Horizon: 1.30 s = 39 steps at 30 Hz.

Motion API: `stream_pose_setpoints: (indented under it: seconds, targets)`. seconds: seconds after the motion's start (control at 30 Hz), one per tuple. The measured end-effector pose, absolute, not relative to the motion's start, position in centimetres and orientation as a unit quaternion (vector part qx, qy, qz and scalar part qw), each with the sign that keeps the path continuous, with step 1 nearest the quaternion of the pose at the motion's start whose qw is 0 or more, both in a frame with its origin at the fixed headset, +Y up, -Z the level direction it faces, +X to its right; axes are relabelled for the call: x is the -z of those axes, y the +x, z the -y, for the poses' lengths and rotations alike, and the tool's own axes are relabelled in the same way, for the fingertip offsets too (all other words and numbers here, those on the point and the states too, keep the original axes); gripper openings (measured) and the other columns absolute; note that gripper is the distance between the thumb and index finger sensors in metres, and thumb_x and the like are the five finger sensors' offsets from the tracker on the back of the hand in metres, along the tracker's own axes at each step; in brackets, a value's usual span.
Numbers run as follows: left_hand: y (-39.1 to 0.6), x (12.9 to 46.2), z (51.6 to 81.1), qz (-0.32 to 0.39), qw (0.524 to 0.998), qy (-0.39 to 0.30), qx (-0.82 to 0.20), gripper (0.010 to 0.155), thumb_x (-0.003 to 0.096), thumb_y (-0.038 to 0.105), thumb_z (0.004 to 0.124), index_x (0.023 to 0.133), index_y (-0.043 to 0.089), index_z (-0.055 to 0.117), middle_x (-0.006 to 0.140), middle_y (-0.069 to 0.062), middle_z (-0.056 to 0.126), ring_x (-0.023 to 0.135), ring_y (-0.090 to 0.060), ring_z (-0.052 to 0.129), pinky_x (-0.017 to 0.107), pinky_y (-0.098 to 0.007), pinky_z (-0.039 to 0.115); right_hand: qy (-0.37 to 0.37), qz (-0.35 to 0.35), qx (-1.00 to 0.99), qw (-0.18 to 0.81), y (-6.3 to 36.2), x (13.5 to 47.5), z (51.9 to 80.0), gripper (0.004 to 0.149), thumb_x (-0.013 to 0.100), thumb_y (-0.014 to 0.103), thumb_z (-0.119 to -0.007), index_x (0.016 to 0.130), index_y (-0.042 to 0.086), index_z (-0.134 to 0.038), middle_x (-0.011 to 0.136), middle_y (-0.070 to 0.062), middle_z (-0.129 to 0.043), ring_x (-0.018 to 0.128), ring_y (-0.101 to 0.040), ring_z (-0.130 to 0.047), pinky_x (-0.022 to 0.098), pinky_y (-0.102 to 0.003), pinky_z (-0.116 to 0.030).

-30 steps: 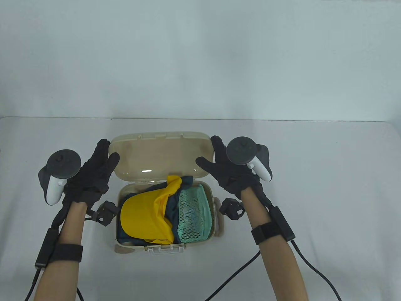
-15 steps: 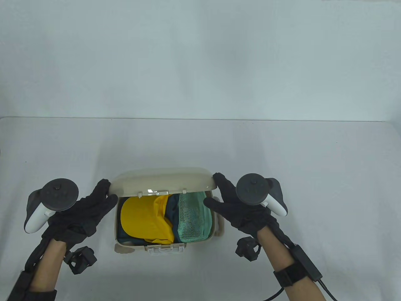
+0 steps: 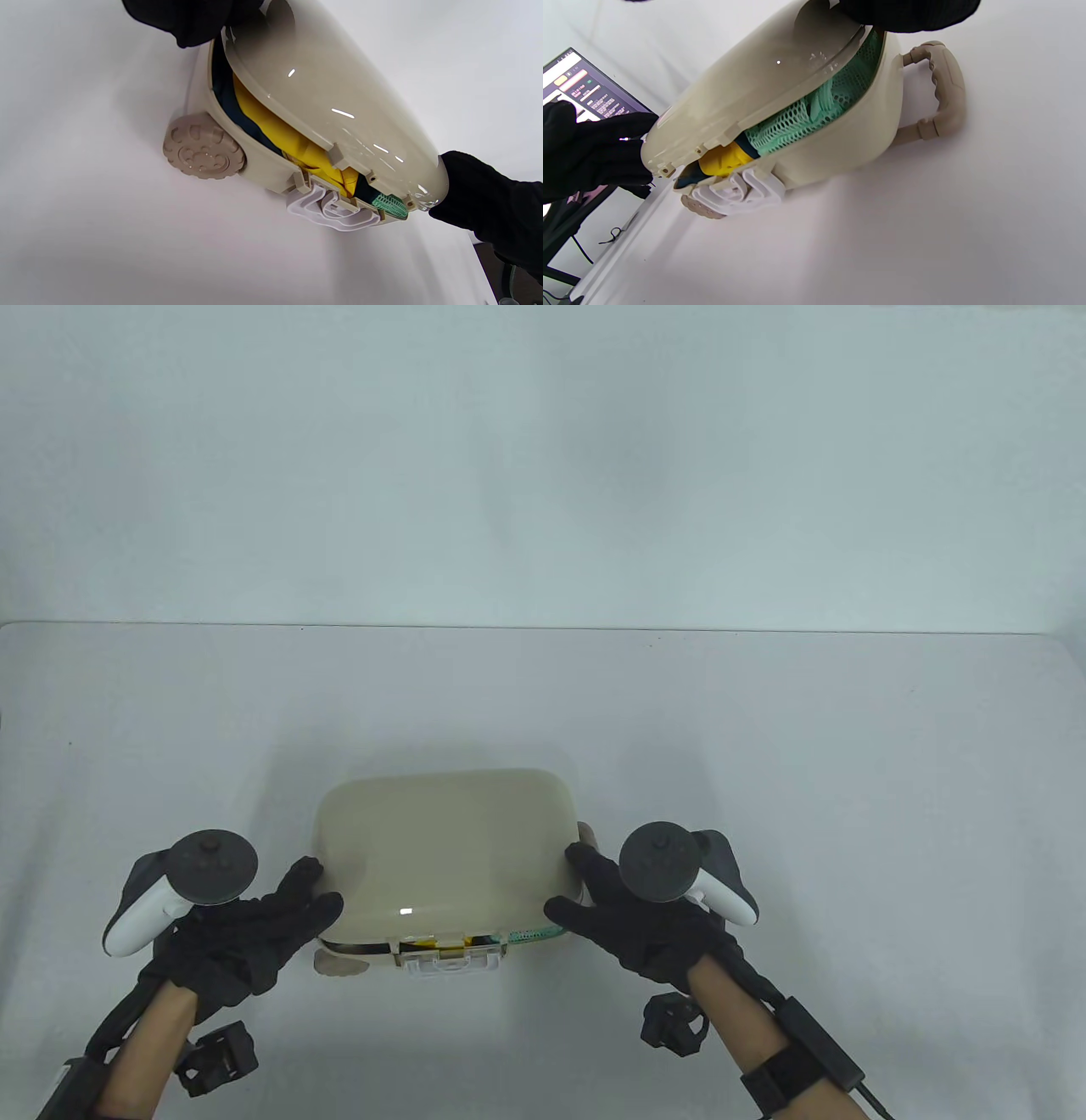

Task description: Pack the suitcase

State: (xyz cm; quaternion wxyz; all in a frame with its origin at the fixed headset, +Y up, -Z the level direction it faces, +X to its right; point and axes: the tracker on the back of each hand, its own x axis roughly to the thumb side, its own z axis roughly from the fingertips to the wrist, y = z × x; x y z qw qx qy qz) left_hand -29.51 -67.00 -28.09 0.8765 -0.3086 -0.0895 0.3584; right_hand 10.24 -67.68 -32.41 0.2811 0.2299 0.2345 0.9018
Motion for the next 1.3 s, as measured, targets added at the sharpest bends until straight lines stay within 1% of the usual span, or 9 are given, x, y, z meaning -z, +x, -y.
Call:
stream_pose_setpoints:
  seconds: [0.23,0.47,0.57,0.63,0.77,0.9,1.0,1.1,1.3]
  targets:
    - [-29.4,28.5,68.1,0.081,0.878,-0.312,-0.354,0.094,0.0513,0.066,0.047,0.114,0.004,0.013,0.113,-0.039,0.03,0.104,-0.057,0.047,0.074,-0.059,0.048,0.231,-0.24,-0.905,0.264,9.6,32.4,68.7,0.093,0.049,0.068,-0.051,0.11,0.001,-0.029,0.112,-0.034,-0.043,0.1,-0.055,-0.057,0.07,-0.059,-0.058]
    - [-28.5,28.5,67.9,0.097,0.906,-0.321,-0.257,0.094,0.0505,0.065,0.05,0.112,0.003,0.014,0.113,-0.038,0.032,0.104,-0.057,0.048,0.074,-0.059,0.049,0.238,-0.235,-0.918,0.214,9.1,32.2,68.6,0.092,0.049,0.067,-0.052,0.11,0.001,-0.03,0.112,-0.033,-0.043,0.101,-0.054,-0.057,0.07,-0.06,-0.057]
    - [-28.4,28.8,67.3,0.09,0.91,-0.322,-0.246,0.093,0.0505,0.065,0.05,0.113,0.003,0.018,0.114,-0.037,0.034,0.104,-0.056,0.049,0.074,-0.059,0.05,0.24,-0.245,-0.917,0.204,9.0,32.2,68.4,0.093,0.05,0.067,-0.051,0.11,0.001,-0.028,0.113,-0.033,-0.041,0.101,-0.055,-0.055,0.07,-0.06,-0.056]
    - [-28.7,29.3,66.7,0.079,0.918,-0.296,-0.252,0.091,0.0508,0.064,0.05,0.115,0.004,0.026,0.116,-0.033,0.035,0.105,-0.054,0.049,0.075,-0.058,0.049,0.24,-0.24,-0.918,0.205,9.1,32.2,68.1,0.093,0.049,0.068,-0.051,0.11,0.001,-0.03,0.113,-0.032,-0.042,0.101,-0.055,-0.055,0.071,-0.06,-0.056]
    - [-29.1,31.7,64.8,0.05,0.94,-0.205,-0.269,0.088,0.0508,0.064,0.052,0.116,0.012,0.022,0.119,-0.026,0.032,0.109,-0.05,0.045,0.077,-0.057,0.047,0.253,-0.186,-0.923,0.22,9.5,31.4,66.6,0.09,0.049,0.068,-0.051,0.111,0.006,-0.034,0.115,-0.024,-0.049,0.102,-0.049,-0.061,0.071,-0.058,-0.059]
    - [-28.6,34.9,64.7,0.031,0.942,-0.17,-0.287,0.089,0.0497,0.065,0.054,0.115,0.017,0.018,0.121,-0.022,0.026,0.111,-0.048,0.038,0.078,-0.058,0.045,0.295,-0.166,-0.912,0.231,8.9,30.2,65.8,0.086,0.049,0.069,-0.051,0.111,0.01,-0.04,0.112,-0.017,-0.06,0.099,-0.042,-0.072,0.069,-0.056,-0.066]
    - [-28.2,37.3,65.8,0.009,0.949,-0.171,-0.265,0.091,0.048,0.066,0.057,0.115,0.019,0.017,0.121,-0.02,0.021,0.111,-0.049,0.032,0.078,-0.061,0.044,0.319,-0.183,-0.901,0.231,8.3,29.5,66.5,0.084,0.049,0.068,-0.052,0.11,0.011,-0.045,0.109,-0.015,-0.066,0.095,-0.039,-0.078,0.067,-0.053,-0.071]
    - [-28.0,39.4,67.7,0.0,0.948,-0.198,-0.248,0.093,0.0462,0.068,0.059,0.115,0.023,0.015,0.122,-0.018,0.017,0.112,-0.05,0.028,0.077,-0.063,0.043,0.329,-0.224,-0.885,0.243,7.8,29.2,68.4,0.083,0.049,0.068,-0.051,0.108,0.01,-0.048,0.106,-0.015,-0.07,0.09,-0.038,-0.083,0.064,-0.05,-0.076]
    - [-27.6,41.0,70.1,0.026,0.928,-0.255,-0.269,0.094,0.0453,0.072,0.058,0.115,0.029,0.012,0.122,-0.016,0.007,0.112,-0.051,0.018,0.078,-0.066,0.038,0.318,-0.318,-0.856,0.256,7.2,29.1,71.6,0.086,0.05,0.068,-0.05,0.107,0.005,-0.051,0.102,-0.019,-0.074,0.085,-0.039,-0.088,0.058,-0.048,-0.08]
